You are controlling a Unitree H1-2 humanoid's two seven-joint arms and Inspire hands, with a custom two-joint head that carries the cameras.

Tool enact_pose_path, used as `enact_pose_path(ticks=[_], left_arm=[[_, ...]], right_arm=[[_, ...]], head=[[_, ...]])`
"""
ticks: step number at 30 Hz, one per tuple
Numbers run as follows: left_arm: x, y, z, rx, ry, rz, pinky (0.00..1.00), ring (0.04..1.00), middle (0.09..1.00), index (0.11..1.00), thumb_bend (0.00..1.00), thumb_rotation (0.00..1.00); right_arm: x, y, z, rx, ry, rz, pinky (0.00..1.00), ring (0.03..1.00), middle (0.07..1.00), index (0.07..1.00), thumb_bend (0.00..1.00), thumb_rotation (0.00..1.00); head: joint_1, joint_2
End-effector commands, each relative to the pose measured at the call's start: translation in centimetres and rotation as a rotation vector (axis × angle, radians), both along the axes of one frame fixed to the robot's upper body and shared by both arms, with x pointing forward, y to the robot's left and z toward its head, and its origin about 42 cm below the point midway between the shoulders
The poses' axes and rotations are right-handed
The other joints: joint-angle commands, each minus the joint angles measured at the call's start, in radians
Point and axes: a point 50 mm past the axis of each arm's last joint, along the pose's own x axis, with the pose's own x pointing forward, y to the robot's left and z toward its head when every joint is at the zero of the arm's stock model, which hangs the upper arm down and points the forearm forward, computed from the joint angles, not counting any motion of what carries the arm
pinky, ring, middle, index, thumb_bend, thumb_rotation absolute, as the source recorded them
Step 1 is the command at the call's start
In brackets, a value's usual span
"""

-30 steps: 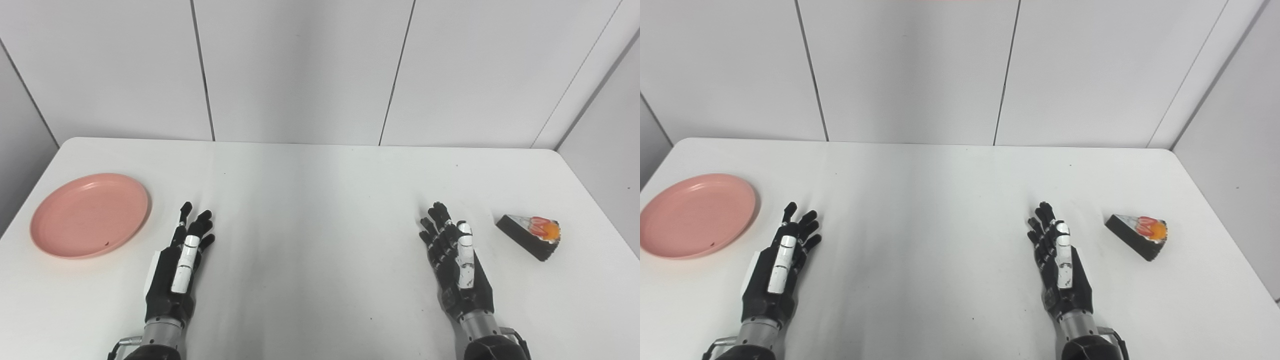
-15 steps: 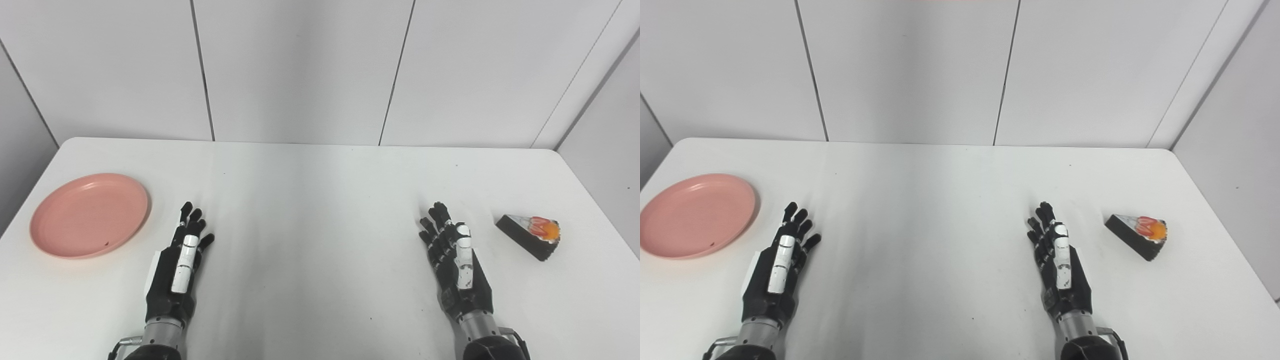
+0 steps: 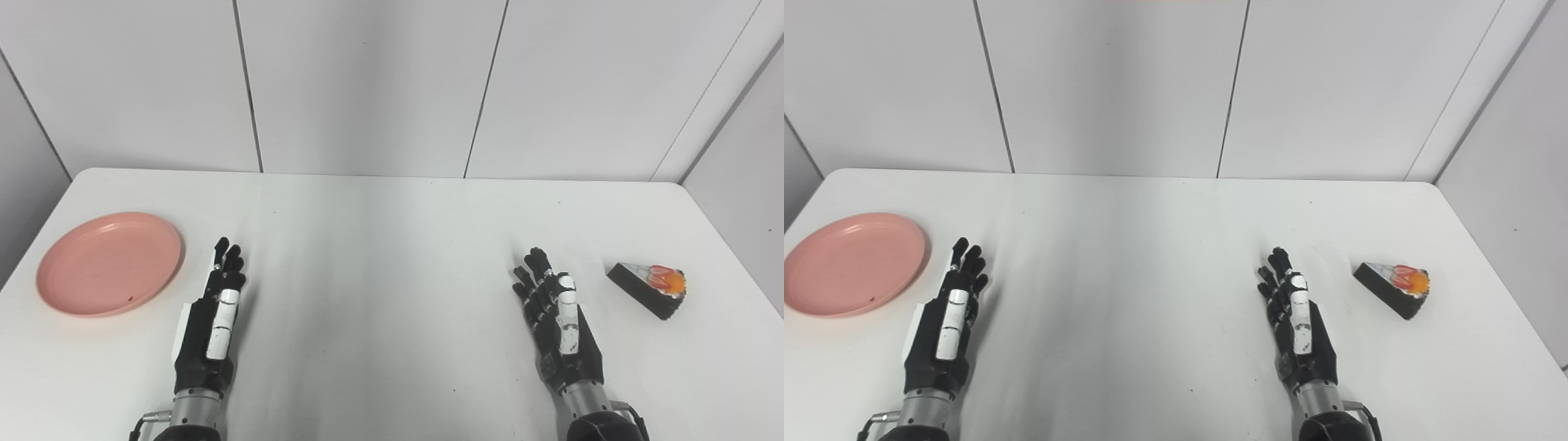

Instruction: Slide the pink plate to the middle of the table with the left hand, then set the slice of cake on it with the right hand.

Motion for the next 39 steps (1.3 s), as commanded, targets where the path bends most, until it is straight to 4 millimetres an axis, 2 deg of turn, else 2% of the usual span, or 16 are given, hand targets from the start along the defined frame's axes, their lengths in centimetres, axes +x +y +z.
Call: enact_pose_path(ticks=[1,7,17,20,23,26,31,39], left_arm=[[0.5,-0.1,1.5,0.011,-0.084,-0.004,1.00,1.000,1.000,1.000,0.71,0.90],[0.6,-0.2,1.3,0.013,-0.102,-0.003,1.00,0.995,1.000,1.000,0.68,0.89],[0.8,-0.5,1.0,0.016,-0.078,-0.021,1.00,0.999,0.999,1.000,0.71,0.86],[1.0,-1.0,0.6,0.026,-0.069,-0.026,1.00,0.997,0.996,1.000,0.74,0.86],[1.2,-1.7,0.3,0.034,-0.064,-0.030,1.00,0.998,0.997,1.000,0.71,0.87],[1.3,-2.6,-0.1,0.038,-0.051,-0.018,1.00,0.999,0.993,1.000,0.69,0.89],[1.5,-3.7,-0.7,0.046,-0.051,-0.019,1.00,0.997,0.996,1.000,0.63,0.92],[1.7,-4.0,-1.5,0.070,-0.058,-0.014,0.99,0.979,0.991,1.000,0.60,0.94]], right_arm=[[-0.1,0.0,0.2,-0.003,-0.012,0.002,0.99,0.958,0.980,0.960,0.83,0.98],[0.0,0.0,0.1,-0.006,-0.009,0.002,0.98,0.956,0.980,0.959,0.82,0.98],[0.1,-0.3,-0.1,-0.005,-0.001,0.002,1.00,0.963,0.983,0.968,0.80,0.99],[0.3,-0.8,-0.4,-0.009,-0.006,0.001,1.00,0.966,0.987,0.976,0.79,1.00],[0.4,-1.6,-0.8,-0.012,-0.011,0.006,1.00,0.982,0.998,0.992,0.78,1.00],[0.7,-2.6,-1.4,0.000,-0.009,0.006,1.00,0.978,0.995,0.983,0.78,1.00],[0.8,-3.3,-1.8,0.015,0.004,0.008,1.00,0.976,0.994,0.983,0.79,1.00],[0.7,-3.1,-1.7,0.036,0.025,0.012,1.00,0.983,0.991,0.993,0.77,1.00]], head=[[0.001,0.001],[0.002,-0.004],[0.031,-0.018],[0.094,-0.042],[0.122,-0.053],[0.172,-0.084],[0.212,-0.121],[0.228,-0.159]])
